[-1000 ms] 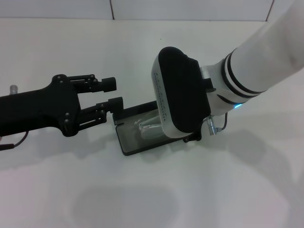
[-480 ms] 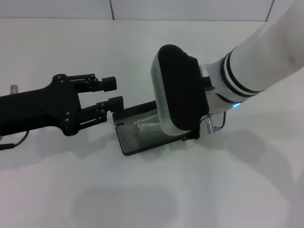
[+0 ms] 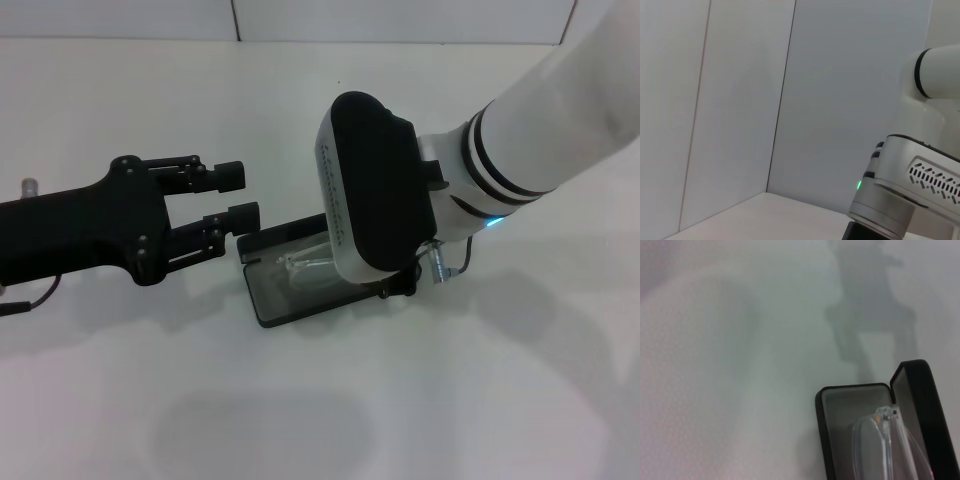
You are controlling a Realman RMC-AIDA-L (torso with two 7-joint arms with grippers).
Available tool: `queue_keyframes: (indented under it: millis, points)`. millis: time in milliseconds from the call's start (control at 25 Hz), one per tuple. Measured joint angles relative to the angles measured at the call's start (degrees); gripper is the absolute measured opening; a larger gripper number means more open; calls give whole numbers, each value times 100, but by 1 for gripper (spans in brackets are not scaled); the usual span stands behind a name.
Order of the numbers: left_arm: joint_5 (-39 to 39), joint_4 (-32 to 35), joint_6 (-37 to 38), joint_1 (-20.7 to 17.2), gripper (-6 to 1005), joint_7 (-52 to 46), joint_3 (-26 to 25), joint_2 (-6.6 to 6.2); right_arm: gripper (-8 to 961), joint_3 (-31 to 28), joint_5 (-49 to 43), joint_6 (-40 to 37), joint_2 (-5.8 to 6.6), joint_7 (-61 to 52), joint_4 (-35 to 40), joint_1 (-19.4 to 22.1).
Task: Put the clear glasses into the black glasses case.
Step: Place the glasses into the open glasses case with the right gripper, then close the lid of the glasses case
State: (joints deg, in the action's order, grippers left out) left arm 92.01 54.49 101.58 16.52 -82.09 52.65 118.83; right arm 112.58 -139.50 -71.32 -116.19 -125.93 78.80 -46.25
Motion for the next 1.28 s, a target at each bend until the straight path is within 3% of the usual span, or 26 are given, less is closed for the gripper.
queue_keyframes:
  millis: [1280]
  points:
    - [-38, 1, -4, -18, 459, 6, -64, -12, 110, -139, 167, 6, 1, 62, 327, 157]
